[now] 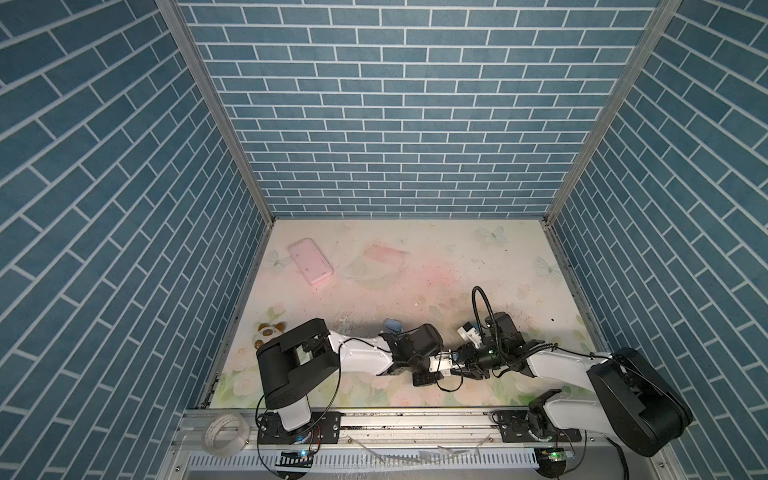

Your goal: Load the staples into the stapler

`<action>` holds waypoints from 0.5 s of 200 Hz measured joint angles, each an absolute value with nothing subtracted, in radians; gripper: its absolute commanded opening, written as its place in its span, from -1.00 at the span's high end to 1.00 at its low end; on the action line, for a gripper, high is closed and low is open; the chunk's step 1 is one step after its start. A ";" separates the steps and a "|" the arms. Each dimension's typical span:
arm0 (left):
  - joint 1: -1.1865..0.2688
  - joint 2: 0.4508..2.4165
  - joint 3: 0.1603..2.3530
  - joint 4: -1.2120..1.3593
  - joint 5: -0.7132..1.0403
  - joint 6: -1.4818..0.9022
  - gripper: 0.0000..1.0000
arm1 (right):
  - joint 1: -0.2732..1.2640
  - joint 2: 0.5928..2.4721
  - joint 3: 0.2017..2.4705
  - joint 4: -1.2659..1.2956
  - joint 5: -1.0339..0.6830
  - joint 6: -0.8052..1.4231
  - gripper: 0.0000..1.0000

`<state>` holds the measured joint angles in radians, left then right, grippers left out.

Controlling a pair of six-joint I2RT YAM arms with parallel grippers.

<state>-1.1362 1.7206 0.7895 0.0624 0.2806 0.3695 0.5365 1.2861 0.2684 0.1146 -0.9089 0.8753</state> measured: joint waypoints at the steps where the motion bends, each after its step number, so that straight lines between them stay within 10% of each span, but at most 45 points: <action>1: -1.136 1.721 0.789 0.062 0.281 0.370 0.27 | 0.537 1.286 0.268 0.115 -0.908 0.875 0.03; 100: -1.134 1.723 0.791 0.061 0.286 0.370 0.29 | 0.536 1.282 0.247 0.188 -0.917 0.889 0.03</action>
